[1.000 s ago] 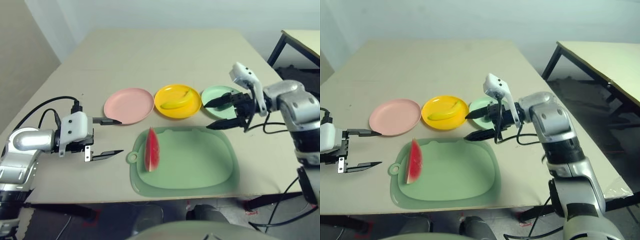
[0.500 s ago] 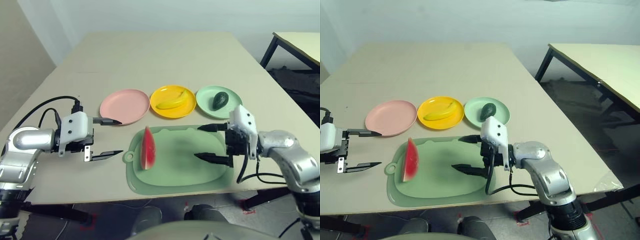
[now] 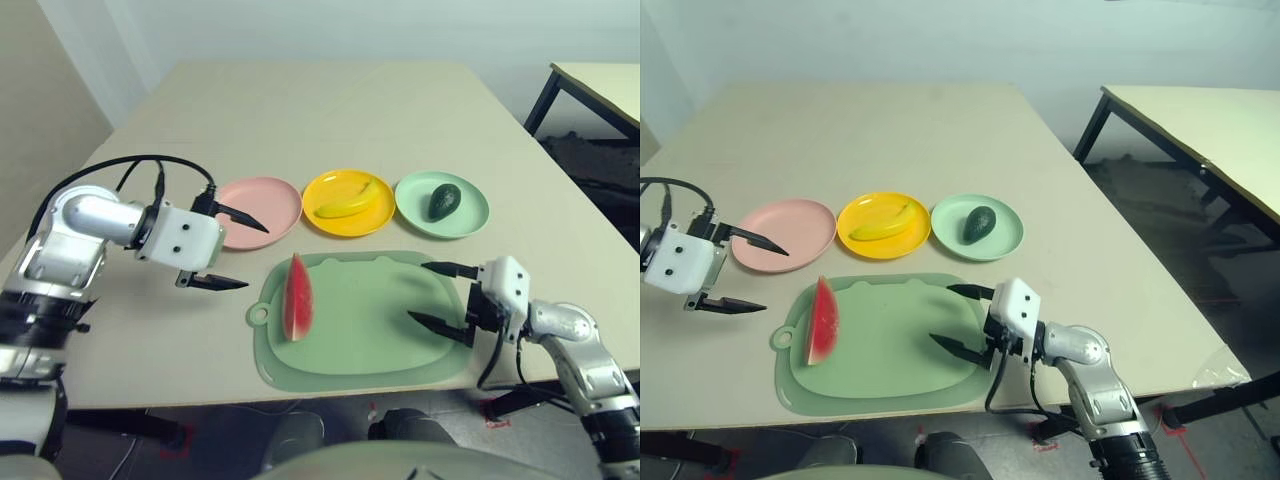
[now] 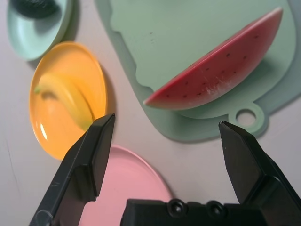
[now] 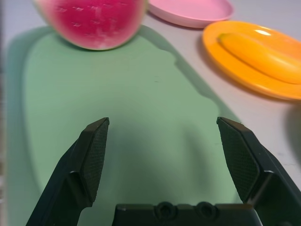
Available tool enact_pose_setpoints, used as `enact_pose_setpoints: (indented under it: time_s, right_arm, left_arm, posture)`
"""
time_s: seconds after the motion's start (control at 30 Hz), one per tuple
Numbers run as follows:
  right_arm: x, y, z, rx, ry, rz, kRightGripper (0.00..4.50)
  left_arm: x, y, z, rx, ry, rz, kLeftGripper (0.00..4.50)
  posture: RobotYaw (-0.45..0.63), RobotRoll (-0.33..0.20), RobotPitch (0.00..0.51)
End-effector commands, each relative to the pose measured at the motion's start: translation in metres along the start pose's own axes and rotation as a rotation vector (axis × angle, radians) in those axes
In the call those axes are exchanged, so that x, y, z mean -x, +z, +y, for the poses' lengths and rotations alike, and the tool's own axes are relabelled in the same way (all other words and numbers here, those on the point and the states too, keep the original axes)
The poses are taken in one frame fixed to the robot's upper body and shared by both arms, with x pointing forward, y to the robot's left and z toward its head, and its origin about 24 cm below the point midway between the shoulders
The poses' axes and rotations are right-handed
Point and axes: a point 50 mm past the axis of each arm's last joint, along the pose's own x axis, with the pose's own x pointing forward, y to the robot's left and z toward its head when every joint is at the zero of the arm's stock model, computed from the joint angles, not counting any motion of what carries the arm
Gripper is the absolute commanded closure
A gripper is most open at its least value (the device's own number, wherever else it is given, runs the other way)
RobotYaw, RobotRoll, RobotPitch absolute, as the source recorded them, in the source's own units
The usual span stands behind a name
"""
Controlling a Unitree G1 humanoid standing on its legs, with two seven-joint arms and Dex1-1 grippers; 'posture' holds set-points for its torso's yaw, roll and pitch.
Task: Place the fruits into color-matched plates.
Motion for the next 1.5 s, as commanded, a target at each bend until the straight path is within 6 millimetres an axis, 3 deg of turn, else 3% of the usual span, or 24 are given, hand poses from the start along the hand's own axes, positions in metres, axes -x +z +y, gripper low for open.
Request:
enact_pose_setpoints:
  time_s: [0.03,0.37,0.8,1.5]
  right_arm:
    - [0.001,0.004,0.008,-0.001,0.083,-0.019,0.04]
    - [0.001,0.014,0.013,-0.118,0.196,-0.066,0.04]
    - [-0.002,0.016,0.006,-0.115,0.16,-0.031,0.04]
    - [-0.003,0.004,0.01,-0.176,0.12,-0.111,0.04]
  left_arm:
    - [-0.011,0.002,0.005,-0.056,-0.075,-0.025,0.0]
    - [-0.034,0.007,0.017,-0.156,-0.185,-0.069,0.0]
    - [-0.064,0.006,0.023,-0.251,-0.278,-0.068,0.0]
    - [-0.109,0.005,-0.001,-0.254,-0.45,-0.088,0.0]
  posture:
    - [0.06,0.0,0.0]
    - [0.04,0.0,0.0]
    - [0.03,0.0,0.0]
    - [0.0,0.0,0.0]
